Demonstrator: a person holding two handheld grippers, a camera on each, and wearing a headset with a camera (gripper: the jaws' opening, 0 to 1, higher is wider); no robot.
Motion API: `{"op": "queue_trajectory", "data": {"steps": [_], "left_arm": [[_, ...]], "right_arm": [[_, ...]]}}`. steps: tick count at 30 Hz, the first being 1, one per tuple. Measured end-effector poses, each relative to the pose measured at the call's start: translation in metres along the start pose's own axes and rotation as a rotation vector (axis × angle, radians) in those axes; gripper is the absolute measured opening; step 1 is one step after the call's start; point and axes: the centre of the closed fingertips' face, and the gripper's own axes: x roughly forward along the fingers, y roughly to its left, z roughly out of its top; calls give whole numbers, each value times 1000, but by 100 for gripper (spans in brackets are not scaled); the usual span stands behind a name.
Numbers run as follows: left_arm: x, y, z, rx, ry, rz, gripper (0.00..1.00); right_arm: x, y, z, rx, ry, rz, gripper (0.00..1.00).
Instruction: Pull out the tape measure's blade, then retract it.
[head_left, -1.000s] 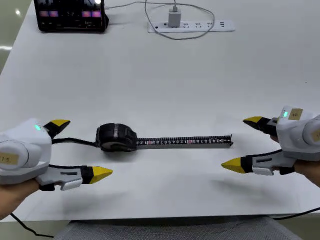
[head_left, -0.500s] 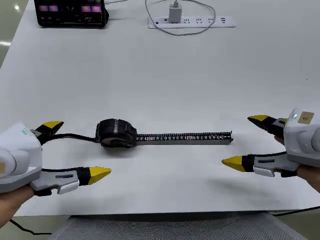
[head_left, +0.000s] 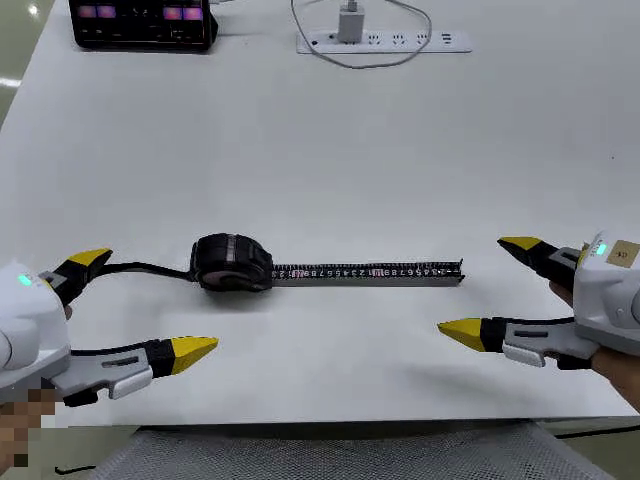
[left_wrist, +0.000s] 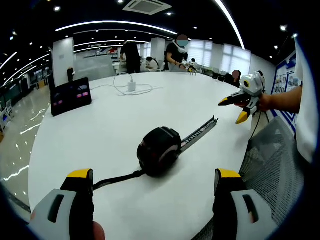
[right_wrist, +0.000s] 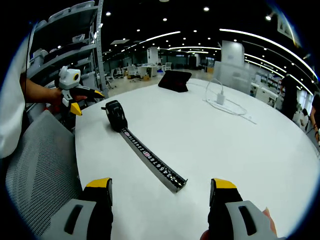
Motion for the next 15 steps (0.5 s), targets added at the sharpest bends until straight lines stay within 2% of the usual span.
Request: {"op": "queue_trajectory", "data": {"steps": [15], "left_arm": [[-4,-1,-4,-21,-13,32,99]], "right_arm": [[-3,8,-7,25,-11,-9,80]]}}
